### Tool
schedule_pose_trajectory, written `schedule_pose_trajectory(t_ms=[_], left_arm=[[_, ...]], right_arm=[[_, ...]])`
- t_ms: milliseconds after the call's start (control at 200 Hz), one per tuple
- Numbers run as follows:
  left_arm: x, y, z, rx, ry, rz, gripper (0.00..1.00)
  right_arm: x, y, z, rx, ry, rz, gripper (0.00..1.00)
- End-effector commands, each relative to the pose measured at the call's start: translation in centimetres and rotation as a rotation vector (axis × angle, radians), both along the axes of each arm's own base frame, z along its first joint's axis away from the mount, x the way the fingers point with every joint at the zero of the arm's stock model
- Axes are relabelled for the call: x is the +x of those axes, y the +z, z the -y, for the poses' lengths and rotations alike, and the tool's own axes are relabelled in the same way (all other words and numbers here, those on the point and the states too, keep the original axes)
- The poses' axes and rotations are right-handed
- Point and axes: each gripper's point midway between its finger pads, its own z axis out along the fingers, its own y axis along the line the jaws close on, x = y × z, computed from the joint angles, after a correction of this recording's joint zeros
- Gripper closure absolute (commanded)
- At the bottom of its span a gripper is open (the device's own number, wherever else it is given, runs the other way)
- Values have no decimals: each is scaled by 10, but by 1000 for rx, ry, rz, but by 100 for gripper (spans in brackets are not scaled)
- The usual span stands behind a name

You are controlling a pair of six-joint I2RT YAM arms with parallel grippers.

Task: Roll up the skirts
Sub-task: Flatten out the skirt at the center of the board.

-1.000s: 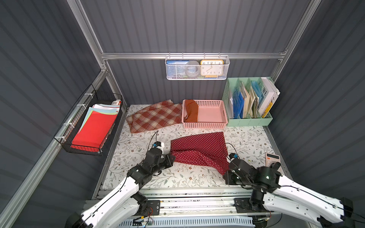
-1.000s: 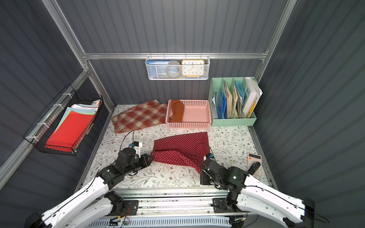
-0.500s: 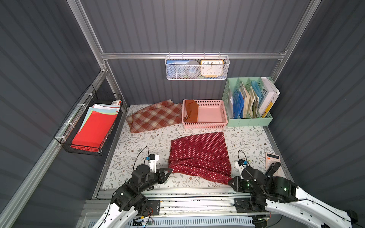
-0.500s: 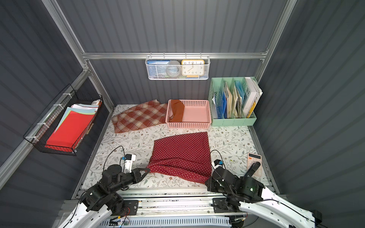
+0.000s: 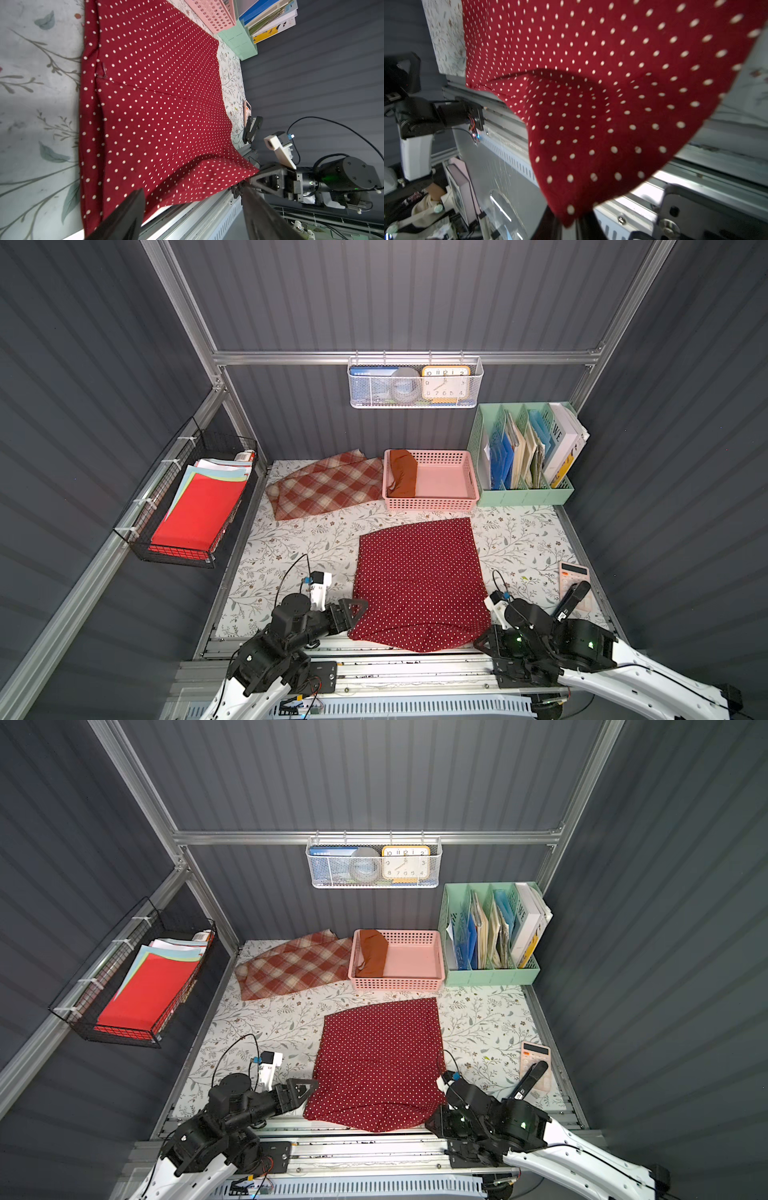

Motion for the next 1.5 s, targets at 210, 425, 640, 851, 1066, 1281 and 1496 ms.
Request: schedule_pose_trajectory(t_ms=[210,425,640,851,1066,1281,1496], left_arm=[[89,22,17,143,149,9,38],[181,7,5,354,302,-53,50],[228,-40,-24,446,420,-117,54],[245,-74,-39,464,441,-177,54],[266,-102,-31,447,400,-212,50],[286,-116,-26,468,368,-224,52],[294,-121,-21,456,333,-224,71]], right_arm=[[9,53,-8,119,-11,107,62],[59,71,4,-249,-19,299,58],[202,100,34,-680,-264,686,37],[290,33,37,-563,-304,496,36],[351,-3,50,-482,-343,374,36],[387,-40,55,-477,-318,300,40],[394,-65,59,-474,-312,251,50]])
